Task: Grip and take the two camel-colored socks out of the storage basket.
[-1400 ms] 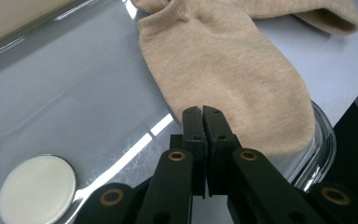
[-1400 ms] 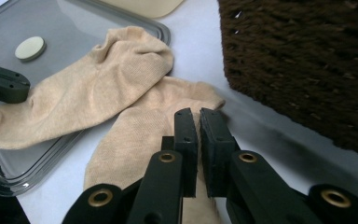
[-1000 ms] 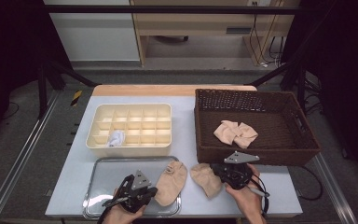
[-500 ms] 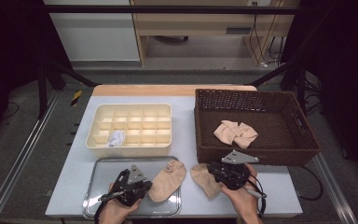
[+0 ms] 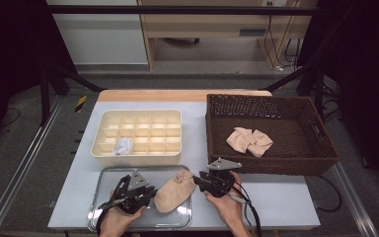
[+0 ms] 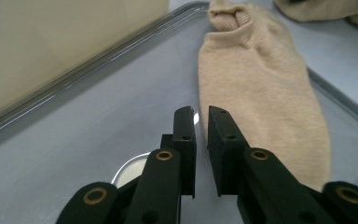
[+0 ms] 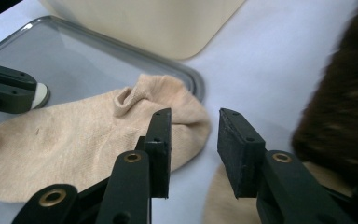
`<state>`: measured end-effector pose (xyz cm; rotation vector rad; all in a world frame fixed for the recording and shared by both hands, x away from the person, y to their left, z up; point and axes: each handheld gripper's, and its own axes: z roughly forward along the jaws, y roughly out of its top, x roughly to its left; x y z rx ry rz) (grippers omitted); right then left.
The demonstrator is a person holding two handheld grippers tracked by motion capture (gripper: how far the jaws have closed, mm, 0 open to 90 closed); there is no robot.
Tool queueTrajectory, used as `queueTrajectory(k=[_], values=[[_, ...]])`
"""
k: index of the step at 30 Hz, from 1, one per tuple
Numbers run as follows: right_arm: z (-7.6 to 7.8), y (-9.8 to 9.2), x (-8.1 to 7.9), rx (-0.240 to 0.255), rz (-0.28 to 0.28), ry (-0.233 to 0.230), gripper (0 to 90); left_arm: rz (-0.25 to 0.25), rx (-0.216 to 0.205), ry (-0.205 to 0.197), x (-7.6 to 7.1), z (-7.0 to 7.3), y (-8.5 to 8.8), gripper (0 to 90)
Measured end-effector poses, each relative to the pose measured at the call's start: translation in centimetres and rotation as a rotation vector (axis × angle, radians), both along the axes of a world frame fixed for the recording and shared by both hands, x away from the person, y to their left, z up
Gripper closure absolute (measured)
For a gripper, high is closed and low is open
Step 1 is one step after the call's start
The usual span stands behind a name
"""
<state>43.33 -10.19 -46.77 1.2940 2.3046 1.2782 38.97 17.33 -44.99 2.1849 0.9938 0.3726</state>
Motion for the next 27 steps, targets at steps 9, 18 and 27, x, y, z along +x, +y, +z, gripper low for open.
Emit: queueTrajectory(k=[9,18,27], values=[[-1.7,1.1,0.1,-0.020,0.018,0.043,69.6,0.009,0.045,0.049,-0.7,-1.1,-1.4,75.7],[-1.7,1.1,0.0,-0.024,0.049,0.060,89.7,-0.006,0.045,0.067,-0.3,-1.1,-1.3,88.3],[-0.1,0.4,-0.1,0.002,0.042,0.022,90.0,-0.001,0.053,0.050,0.1,-1.0,-1.3,88.6]])
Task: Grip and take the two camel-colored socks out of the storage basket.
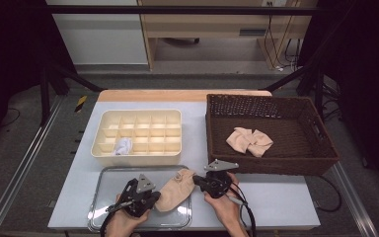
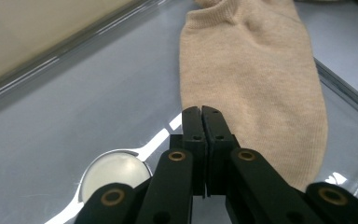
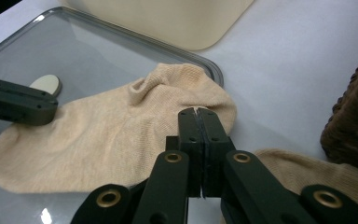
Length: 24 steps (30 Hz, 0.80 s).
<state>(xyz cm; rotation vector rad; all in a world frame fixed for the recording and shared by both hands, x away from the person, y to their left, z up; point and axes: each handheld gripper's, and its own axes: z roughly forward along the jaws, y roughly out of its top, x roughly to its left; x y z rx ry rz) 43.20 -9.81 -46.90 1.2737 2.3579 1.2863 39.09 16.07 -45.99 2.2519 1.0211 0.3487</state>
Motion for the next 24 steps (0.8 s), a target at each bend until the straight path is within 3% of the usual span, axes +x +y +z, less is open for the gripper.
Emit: queueTrajectory(k=[5,9,11,16,20,23,24], values=[[0.3,-0.4,-1.6,-0.032,0.038,0.014,90.0,0.006,-0.020,-0.008,0.4,0.1,0.5,88.6],[-0.2,-0.9,-2.9,-0.032,0.060,0.056,88.5,-0.006,-0.006,-0.010,0.4,-0.1,-0.1,88.6],[-0.2,-1.1,-2.7,-0.019,0.051,0.047,84.6,-0.016,0.002,-0.017,0.3,-0.1,-0.3,88.6],[0.3,-1.4,-1.9,0.000,-0.009,-0.031,70.5,-0.019,-0.004,-0.013,0.4,-0.1,-0.2,88.6],[-0.6,-1.0,-1.1,-0.045,-0.035,-0.022,65.7,-0.018,-0.004,-0.013,0.3,0.0,-0.1,88.6],[-1.2,-0.7,-0.8,-0.060,-0.025,0.017,65.2,-0.015,-0.007,-0.010,0.4,0.0,0.0,88.6],[-1.4,-0.7,-0.8,-0.056,-0.018,0.004,66.6,-0.011,-0.009,-0.007,0.4,-0.1,0.0,88.6]])
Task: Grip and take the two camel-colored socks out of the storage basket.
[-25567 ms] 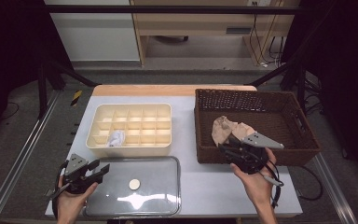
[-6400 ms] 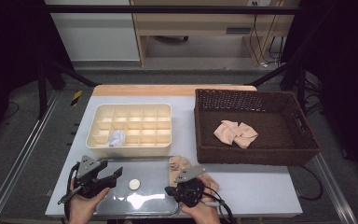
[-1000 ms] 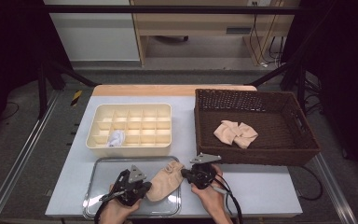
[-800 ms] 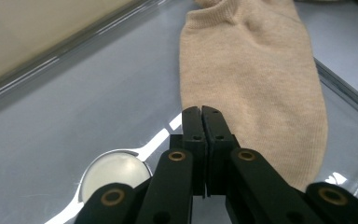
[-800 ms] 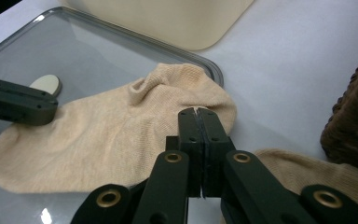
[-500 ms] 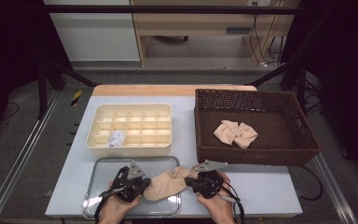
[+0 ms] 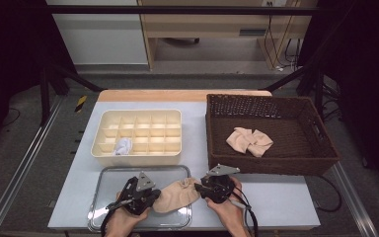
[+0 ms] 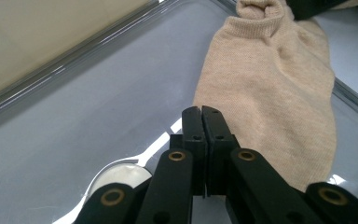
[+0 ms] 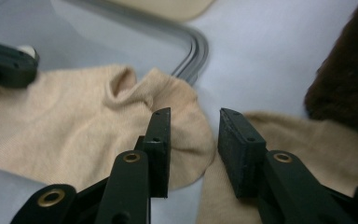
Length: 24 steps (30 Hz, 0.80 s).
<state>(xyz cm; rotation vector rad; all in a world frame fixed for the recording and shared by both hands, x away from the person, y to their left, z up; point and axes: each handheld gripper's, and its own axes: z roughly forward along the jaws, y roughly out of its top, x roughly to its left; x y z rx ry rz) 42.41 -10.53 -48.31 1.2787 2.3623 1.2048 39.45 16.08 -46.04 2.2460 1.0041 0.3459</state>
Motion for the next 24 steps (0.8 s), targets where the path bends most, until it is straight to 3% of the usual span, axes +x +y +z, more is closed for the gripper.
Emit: queueTrajectory(k=[4,8,15,18,24], values=[[-0.1,0.0,-0.1,-0.029,0.012,-0.006,84.1,0.002,0.004,-0.003,-0.1,0.0,-0.1,88.6],[0.3,0.2,-0.2,-0.032,0.015,-0.004,87.1,0.004,0.002,-0.002,0.0,0.0,-0.1,88.6],[3.3,-1.1,-0.6,0.097,0.015,-0.071,87.2,0.005,-0.024,0.008,0.3,0.1,-0.5,88.5],[4.5,-1.1,-0.7,0.129,0.041,-0.104,87.5,0.003,-0.007,0.006,1.0,-0.1,-1.2,88.5],[6.4,0.4,-1.3,0.166,0.112,-0.150,87.6,0.029,-0.059,0.006,3.0,0.1,-1.7,88.3]])
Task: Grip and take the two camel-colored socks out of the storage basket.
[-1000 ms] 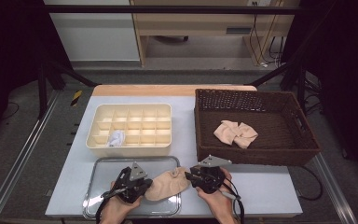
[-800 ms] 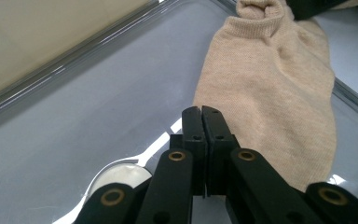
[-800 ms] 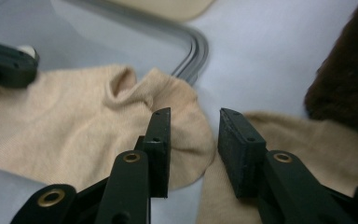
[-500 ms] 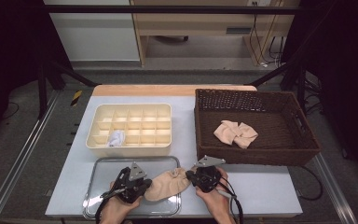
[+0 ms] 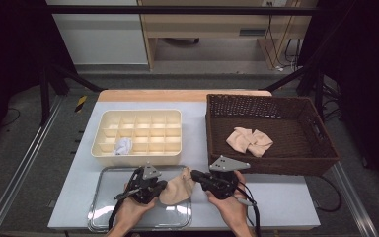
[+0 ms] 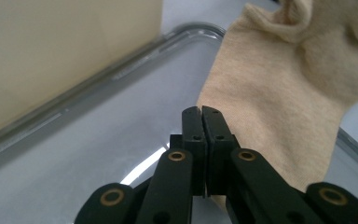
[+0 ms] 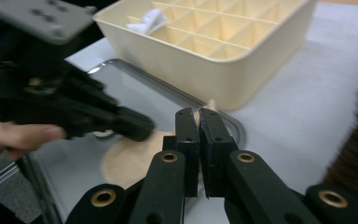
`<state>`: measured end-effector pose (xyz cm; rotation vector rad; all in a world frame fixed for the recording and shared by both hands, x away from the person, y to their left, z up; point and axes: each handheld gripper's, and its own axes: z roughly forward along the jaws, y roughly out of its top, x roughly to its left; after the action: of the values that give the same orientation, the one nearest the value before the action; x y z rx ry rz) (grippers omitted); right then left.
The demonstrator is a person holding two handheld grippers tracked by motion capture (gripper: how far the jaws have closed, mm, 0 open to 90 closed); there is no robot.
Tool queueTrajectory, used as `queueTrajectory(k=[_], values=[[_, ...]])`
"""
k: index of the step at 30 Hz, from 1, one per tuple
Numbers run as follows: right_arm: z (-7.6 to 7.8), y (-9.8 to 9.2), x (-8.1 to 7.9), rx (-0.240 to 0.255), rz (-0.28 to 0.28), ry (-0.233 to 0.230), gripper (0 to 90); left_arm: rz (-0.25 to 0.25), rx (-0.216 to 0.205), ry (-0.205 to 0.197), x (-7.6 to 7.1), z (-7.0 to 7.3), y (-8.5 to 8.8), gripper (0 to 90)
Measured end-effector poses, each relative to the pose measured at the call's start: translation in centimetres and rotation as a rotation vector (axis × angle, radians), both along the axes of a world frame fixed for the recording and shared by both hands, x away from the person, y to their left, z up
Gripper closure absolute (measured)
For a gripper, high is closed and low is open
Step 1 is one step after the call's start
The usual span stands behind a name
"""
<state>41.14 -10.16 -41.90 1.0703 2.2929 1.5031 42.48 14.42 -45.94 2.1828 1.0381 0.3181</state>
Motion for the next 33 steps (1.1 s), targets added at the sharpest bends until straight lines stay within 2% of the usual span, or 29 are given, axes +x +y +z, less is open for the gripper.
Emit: queueTrajectory(k=[2,4,7,10,14,17,22,26,29,33], values=[[0.1,0.7,-0.2,-0.003,0.023,-0.005,87.6,0.008,0.002,-0.005,0.1,-0.1,0.1,87.8],[0.0,1.5,-0.3,-0.014,0.043,-0.005,87.6,0.024,-0.019,-0.010,0.0,0.3,0.5,83.3],[-0.4,2.5,-0.5,-0.030,0.069,0.000,87.5,0.058,-0.067,-0.015,-0.1,1.0,1.8,74.4],[-0.8,3.5,-0.6,-0.053,0.091,0.008,87.5,0.089,-0.078,-0.033,-0.2,1.9,3.3,69.2],[-1.8,5.0,-0.8,-0.084,0.122,0.029,87.4,0.129,-0.089,-0.053,-0.6,2.6,5.3,64.1],[-3.0,6.4,-0.9,-0.123,0.145,0.057,87.2,0.154,-0.114,-0.062,-1.0,2.7,6.6,60.4],[-4.4,7.9,-0.9,-0.141,0.171,0.079,83.0,0.171,-0.160,-0.065,-1.4,2.9,7.8,59.0],[-4.0,7.4,-1.2,-0.115,0.170,0.066,69.6,0.156,-0.183,-0.063,-1.7,3.3,7.4,58.3],[-3.0,5.8,-1.3,-0.067,0.151,0.043,68.7,0.130,-0.187,-0.064,-2.0,3.7,6.5,57.7],[-2.1,2.9,-1.1,-0.040,0.097,0.029,69.5,0.095,-0.165,-0.071,-2.3,4.1,4.7,57.2]])
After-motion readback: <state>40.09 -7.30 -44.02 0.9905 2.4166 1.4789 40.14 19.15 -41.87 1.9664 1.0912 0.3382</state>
